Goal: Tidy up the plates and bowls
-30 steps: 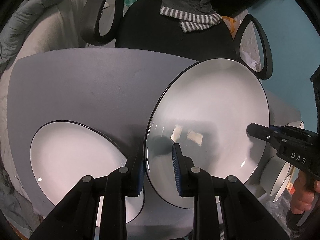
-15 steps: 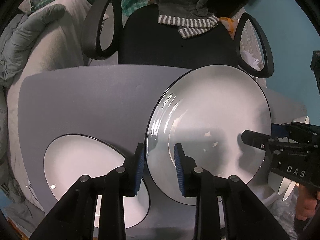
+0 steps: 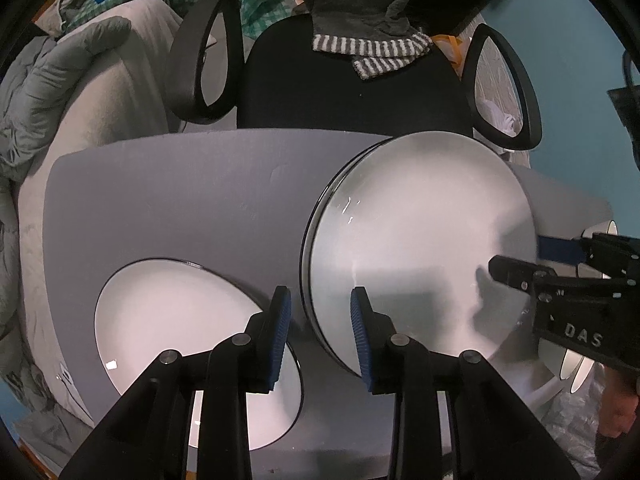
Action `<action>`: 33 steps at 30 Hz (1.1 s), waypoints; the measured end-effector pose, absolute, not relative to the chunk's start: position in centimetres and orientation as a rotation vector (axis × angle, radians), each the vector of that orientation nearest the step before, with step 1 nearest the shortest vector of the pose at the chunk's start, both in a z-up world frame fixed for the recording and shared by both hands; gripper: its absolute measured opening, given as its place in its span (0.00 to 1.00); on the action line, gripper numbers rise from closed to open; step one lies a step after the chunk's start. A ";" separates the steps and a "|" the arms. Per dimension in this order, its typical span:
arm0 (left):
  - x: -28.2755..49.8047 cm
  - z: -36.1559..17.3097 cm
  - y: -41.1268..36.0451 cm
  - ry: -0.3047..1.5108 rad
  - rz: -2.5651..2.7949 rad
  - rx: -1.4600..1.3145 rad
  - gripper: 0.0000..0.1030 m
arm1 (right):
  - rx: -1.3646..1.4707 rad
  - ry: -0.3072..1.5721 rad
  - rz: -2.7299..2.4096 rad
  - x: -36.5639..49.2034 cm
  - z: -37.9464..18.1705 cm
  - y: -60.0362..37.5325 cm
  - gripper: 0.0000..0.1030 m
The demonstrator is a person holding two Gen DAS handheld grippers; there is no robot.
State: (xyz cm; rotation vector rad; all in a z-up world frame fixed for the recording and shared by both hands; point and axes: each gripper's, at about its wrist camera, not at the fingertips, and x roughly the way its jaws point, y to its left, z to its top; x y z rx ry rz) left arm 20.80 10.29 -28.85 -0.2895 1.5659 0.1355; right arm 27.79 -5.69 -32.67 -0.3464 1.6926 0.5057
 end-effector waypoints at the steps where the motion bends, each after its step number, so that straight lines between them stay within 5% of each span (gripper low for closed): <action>1: 20.6 -28.8 10.3 1.565 0.136 -0.293 0.30 | -0.360 1.685 0.502 27.8 -32.7 -5.7 0.52; 10: 19.1 -28.4 10.4 1.558 0.142 -0.292 0.30 | -0.373 1.664 0.518 26.9 -32.7 -5.5 0.52; 33: 12.1 -22.5 12.5 1.447 0.231 -0.241 0.58 | -0.394 1.559 0.494 22.7 -29.0 -6.3 0.54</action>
